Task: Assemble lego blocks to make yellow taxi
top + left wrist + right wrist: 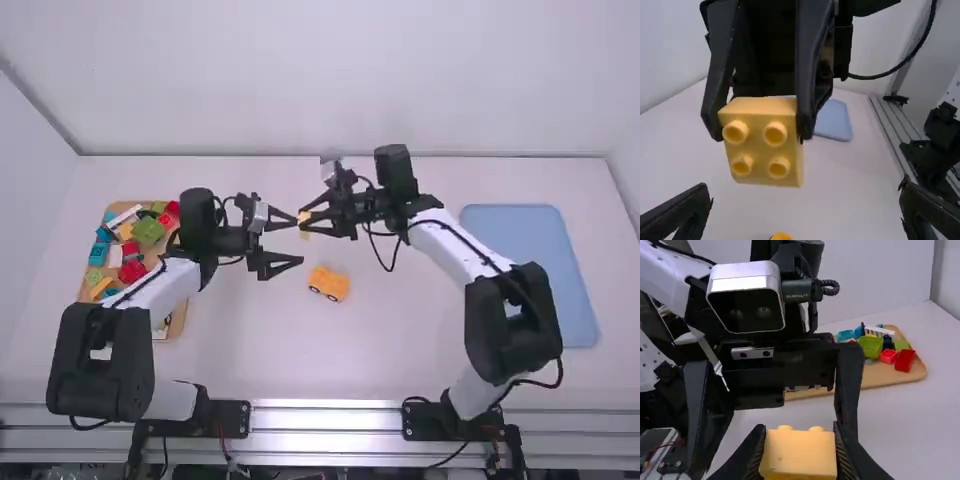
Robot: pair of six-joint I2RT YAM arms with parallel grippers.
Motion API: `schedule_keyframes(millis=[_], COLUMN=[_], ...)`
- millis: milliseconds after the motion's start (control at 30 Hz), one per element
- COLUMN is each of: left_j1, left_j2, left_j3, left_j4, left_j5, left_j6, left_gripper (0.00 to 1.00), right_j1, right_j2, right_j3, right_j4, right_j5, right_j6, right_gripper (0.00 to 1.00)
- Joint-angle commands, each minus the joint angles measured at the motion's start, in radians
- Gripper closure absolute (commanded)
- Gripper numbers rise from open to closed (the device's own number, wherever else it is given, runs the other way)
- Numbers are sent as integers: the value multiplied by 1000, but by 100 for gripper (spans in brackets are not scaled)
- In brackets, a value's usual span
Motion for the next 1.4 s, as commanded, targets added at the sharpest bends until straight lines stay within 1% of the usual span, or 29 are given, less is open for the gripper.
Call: schedule_keyframes(millis=[0, 133, 333, 367, 400, 433, 467, 500, 533, 567, 633, 733, 767, 833, 867, 967, 1033, 1067, 1100, 1167, 1200, 1233, 1267, 1300, 1367], left_j1=[-10, -9, -10, -10, -8, -8, -10, -12, -14, -14, -15, -15, -14, -15, -15, -15, -15, -15, -14, -15, -15, -15, -15, -15, -15], left_j2=[-7, -7, -7, -7, -7, -7, -7, -7, -7, -7, -7, -7, -7, -7, -7, -7, -7, -7, -7, -7, -7, -7, -7, -7, -7], left_j3=[-8, -8, -8, -8, -8, -8, -8, -8, -8, -8, -8, -8, -8, -8, -8, -8, -8, -8, -8, -8, -8, -8, -8, -8, -8], left_j4=[-11, -40, -16, -13, 1, 6, 19, 38, 63, 65, 95, 96, 96, 96, 96, 92, 89, 89, 89, 89, 88, 87, 80, 73, 29], left_j5=[11, 13, 13, 11, 16, 16, 23, 26, 31, 31, 26, 26, 26, 26, 26, 27, 27, 27, 35, 41, 41, 40, 33, 26, -50], left_j6=[26, 65, 57, 56, 55, 53, 52, 43, 18, 14, -23, -22, -22, -22, -22, -22, -22, -22, -21, -23, -22, -22, -23, -22, -24], left_gripper=[1, 1, 1, 4, 8, 9, 18, 23, 30, 31, 42, 52, 57, 61, 66, 73, 81, 83, 89, 92, 93, 93, 93, 94, 95], right_j1=[18, 30, 39, 42, 44, 44, 44, 44, 43, 43, 43, 42, 42, 42, 42, 42, 41, 41, 41, 42, 41, 41, 41, 41, 41], right_j2=[-11, -11, -11, -11, -11, -11, -11, -11, -11, -11, -11, -11, -11, -11, -11, -11, -10, -10, -10, -10, -10, -10, -10, -10, -13], right_j3=[27, 27, 27, 27, 27, 27, 27, 27, 27, 27, 27, 27, 27, 27, 27, 27, 27, 27, 27, 27, 27, 27, 27, 27, 27], right_j4=[15, 13, 6, 6, 6, 6, 6, 5, 5, 4, 5, 5, 5, 6, 5, 5, 6, 6, 6, 6, 6, 6, 10, 14, 18], right_j5=[-2, -2, -3, -3, -3, -3, -3, -3, -3, -3, -2, 4, 5, 4, 5, 5, 5, 5, 7, 19, 25, 32, 45, 60, 118], right_j6=[2, -2, -2, -2, -3, -2, -2, -2, -2, -2, -2, -3, -3, -3, -3, -3, -3, -3, -3, -2, -2, -2, -2, 4, 9], right_gripper=[96, 96, 96, 96, 96, 96, 96, 96, 96, 96, 96, 96, 96, 96, 96, 96, 96, 96, 96, 94, 89, 75, 51, 30, 2])
